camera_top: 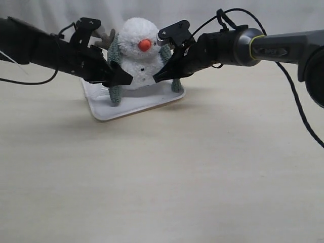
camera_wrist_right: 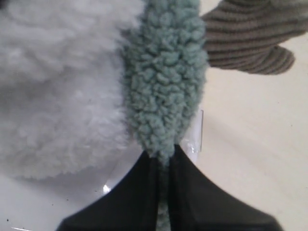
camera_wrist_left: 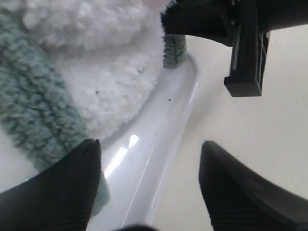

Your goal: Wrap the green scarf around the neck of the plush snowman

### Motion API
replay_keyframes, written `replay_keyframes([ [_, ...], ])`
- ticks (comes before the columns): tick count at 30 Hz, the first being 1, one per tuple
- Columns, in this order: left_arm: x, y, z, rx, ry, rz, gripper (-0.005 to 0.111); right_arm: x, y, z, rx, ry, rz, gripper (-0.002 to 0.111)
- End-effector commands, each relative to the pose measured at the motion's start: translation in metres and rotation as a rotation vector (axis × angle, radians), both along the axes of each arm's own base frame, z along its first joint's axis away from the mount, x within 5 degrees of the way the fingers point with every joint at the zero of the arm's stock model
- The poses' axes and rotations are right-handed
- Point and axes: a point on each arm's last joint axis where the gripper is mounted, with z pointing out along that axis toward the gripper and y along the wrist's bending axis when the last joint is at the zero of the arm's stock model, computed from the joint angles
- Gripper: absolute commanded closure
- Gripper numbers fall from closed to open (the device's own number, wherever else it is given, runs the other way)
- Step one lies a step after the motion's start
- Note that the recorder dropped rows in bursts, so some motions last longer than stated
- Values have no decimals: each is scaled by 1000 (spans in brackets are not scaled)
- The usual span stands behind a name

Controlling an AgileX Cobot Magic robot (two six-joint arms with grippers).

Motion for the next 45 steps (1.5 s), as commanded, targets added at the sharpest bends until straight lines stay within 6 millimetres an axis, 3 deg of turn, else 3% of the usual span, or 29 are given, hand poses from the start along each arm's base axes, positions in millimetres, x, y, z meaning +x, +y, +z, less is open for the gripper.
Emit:
replay_keyframes([
  [1,3,9,3,87,-8,78,50,0,-1,6,-2,7,0,104],
  [7,18,12,-26,169,-63,227,50,-2,-1,4,-11,31,2,104],
  [13,13,-16,-49,48,-43,59,50,-2,-1,4,-13,37,2,104],
  [17,17,-19,-52,-8,-58,112,52,-3,-2,3,-17,49,3,104],
  [19,19,-17,-55,-5,-55,142,63,-4,-2,2,-22,62,4,104],
  [22,16,-23,-52,-59,-51,88,90,-6,-2,5,-28,80,6,104],
  [24,14,-30,-45,-129,-63,20,105,-8,-3,15,-24,71,7,104],
  [25,14,-32,-42,-158,-63,5,107,-8,-3,23,-11,65,2,104],
  [31,17,-35,-35,-253,7,69,107,-18,4,69,124,28,14,104],
  [38,11,-43,-30,-333,39,10,107,-28,24,53,121,111,110,104],
  [45,12,-43,-50,-311,77,24,107,-29,29,42,121,133,114,104],
])
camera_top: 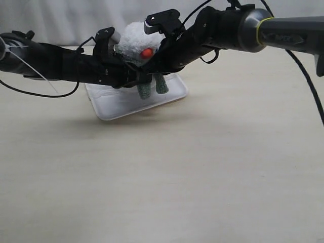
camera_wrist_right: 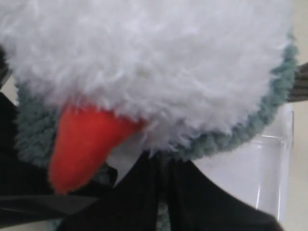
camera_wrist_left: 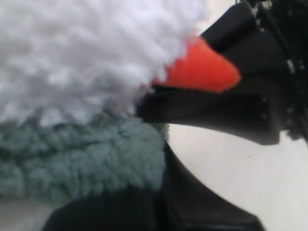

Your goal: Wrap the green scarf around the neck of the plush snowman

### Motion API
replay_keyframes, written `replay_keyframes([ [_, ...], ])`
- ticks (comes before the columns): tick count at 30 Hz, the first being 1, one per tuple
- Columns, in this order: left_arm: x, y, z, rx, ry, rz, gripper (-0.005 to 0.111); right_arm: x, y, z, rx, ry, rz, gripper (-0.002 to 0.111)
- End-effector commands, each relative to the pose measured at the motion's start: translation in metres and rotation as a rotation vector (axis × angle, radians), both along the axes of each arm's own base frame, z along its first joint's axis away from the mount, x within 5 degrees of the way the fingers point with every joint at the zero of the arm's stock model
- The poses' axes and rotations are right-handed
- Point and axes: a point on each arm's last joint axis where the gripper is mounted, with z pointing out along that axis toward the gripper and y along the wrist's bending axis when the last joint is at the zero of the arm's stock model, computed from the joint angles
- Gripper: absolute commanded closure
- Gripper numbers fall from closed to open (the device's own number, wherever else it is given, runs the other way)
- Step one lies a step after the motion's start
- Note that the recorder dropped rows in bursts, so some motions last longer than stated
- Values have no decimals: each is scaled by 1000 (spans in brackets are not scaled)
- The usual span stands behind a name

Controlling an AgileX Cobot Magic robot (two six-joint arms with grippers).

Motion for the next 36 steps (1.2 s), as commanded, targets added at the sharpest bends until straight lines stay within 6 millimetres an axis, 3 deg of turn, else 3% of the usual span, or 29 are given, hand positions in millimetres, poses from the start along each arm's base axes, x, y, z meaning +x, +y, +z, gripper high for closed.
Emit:
replay_keyframes([
  [1,0,-2,-8,-17,23,-5,107,-1,3,-2,1,3,12,104],
  [5,-3,-6,-5,-53,3,-60,101,-1,4,3,35,-5,-8,104],
  [12,-4,-6,-5,-42,-25,-87,57,-3,5,1,41,25,-3,85],
  [15,-4,-7,-4,-49,-24,-87,48,-5,6,0,45,53,3,73],
  [21,-8,-15,-4,-37,-48,-115,47,-11,10,0,88,115,51,59],
  [32,-12,-20,-2,-50,-104,-183,47,-16,16,1,137,154,99,59],
  [36,-4,-13,-10,39,-49,-66,51,-14,14,1,106,127,99,69],
])
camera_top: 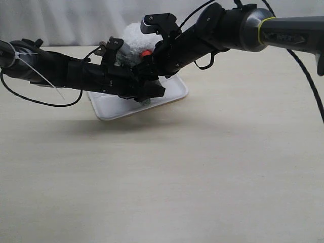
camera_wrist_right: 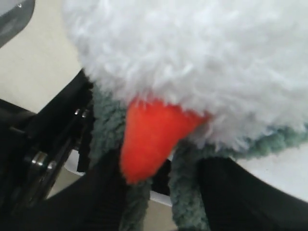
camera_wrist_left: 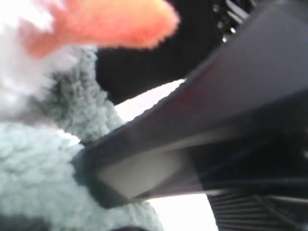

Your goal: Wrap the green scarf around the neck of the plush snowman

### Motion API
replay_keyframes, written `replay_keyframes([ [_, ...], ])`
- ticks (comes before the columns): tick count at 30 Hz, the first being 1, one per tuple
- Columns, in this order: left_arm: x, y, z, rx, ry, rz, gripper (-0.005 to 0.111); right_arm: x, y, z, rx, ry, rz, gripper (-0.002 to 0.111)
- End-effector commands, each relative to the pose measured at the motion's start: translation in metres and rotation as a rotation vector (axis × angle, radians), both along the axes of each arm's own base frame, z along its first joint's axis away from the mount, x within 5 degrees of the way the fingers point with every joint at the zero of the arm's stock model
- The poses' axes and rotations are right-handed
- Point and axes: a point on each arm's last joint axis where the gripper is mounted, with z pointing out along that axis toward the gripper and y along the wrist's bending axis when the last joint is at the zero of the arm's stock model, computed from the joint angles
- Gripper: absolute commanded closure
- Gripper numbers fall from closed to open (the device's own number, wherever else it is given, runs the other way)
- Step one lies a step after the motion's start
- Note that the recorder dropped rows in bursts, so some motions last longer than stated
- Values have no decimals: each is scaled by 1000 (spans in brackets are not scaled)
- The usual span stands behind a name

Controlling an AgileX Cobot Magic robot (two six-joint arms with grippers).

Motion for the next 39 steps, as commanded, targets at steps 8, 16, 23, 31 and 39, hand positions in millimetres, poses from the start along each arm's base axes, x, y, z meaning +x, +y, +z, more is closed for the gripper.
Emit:
replay_keyframes([
  [8,7,3,-2,65,33,115,96,-7,2,-2,-39,45,45,62],
  [16,10,5,-2,67,40,158,107,-12,-2,5,-53,73,74,54],
  [23,12,10,-2,56,54,176,107,-15,-16,11,-195,97,18,35],
  [31,12,10,-2,54,53,169,107,-24,-23,27,-254,130,19,38],
  [39,12,10,-2,55,53,167,107,-26,-24,89,-164,-117,-26,67],
])
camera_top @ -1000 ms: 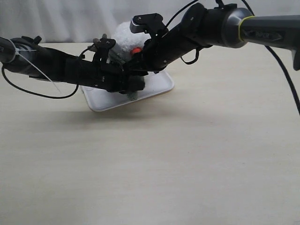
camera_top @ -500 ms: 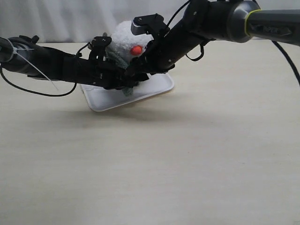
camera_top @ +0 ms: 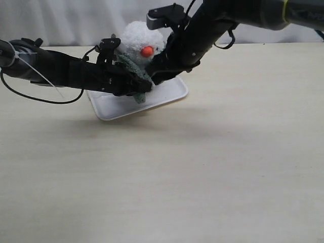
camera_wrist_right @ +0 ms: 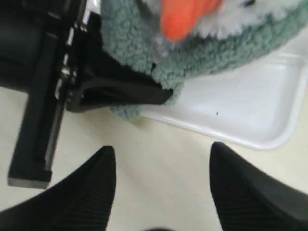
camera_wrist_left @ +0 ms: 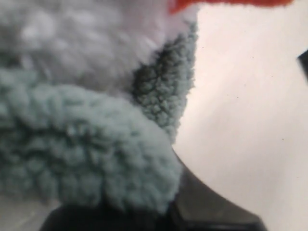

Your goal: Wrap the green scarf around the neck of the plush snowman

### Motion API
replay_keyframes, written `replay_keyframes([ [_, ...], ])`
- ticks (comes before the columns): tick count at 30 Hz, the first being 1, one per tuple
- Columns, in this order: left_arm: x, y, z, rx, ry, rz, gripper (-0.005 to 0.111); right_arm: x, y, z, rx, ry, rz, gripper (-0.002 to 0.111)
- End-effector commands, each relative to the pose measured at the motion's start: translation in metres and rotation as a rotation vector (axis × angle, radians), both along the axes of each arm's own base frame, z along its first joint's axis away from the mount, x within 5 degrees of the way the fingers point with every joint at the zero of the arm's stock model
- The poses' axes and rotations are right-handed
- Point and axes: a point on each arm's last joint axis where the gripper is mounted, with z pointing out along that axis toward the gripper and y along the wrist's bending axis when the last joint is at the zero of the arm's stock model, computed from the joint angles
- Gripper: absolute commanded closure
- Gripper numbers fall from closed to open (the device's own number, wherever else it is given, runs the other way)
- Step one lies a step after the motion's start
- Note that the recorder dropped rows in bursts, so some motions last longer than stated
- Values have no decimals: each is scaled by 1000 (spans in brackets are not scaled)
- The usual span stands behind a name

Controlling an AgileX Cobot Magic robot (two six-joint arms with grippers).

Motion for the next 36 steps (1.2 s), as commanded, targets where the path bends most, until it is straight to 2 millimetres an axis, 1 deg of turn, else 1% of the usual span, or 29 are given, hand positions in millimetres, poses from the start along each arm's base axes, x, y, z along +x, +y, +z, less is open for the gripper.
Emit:
replay_keyframes([
  [1,2,0,5,-21,-7,5,107,5,0,40,89,-222,-39,71],
  [3,2,0,4,-20,-4,5,107,9,3,47,171,-275,-88,81],
  [4,2,0,4,-20,-4,5,107,11,3,48,185,-293,-98,85],
  [7,2,0,5,-23,-4,2,107,17,6,37,187,-302,-109,104],
  [11,1,-1,5,-32,-3,-7,107,24,13,19,195,-305,-124,104],
  [14,0,-3,5,-24,-5,-20,107,29,20,11,197,-309,-119,104],
  [19,-4,-9,2,1,-10,-56,107,43,27,-2,203,-304,-123,104],
  [21,-5,-11,-4,21,-1,-51,107,46,29,-9,201,-293,-128,104],
  [23,-4,-10,-12,27,19,-24,107,48,30,-12,199,-290,-128,104],
  [26,-4,-9,-26,32,52,-15,107,49,30,-11,207,-305,-135,104],
  [31,-8,-12,-27,7,58,-57,107,50,31,-9,232,-305,-149,104],
  [36,-8,-12,-27,4,59,-60,107,49,32,-8,229,-291,-141,104],
])
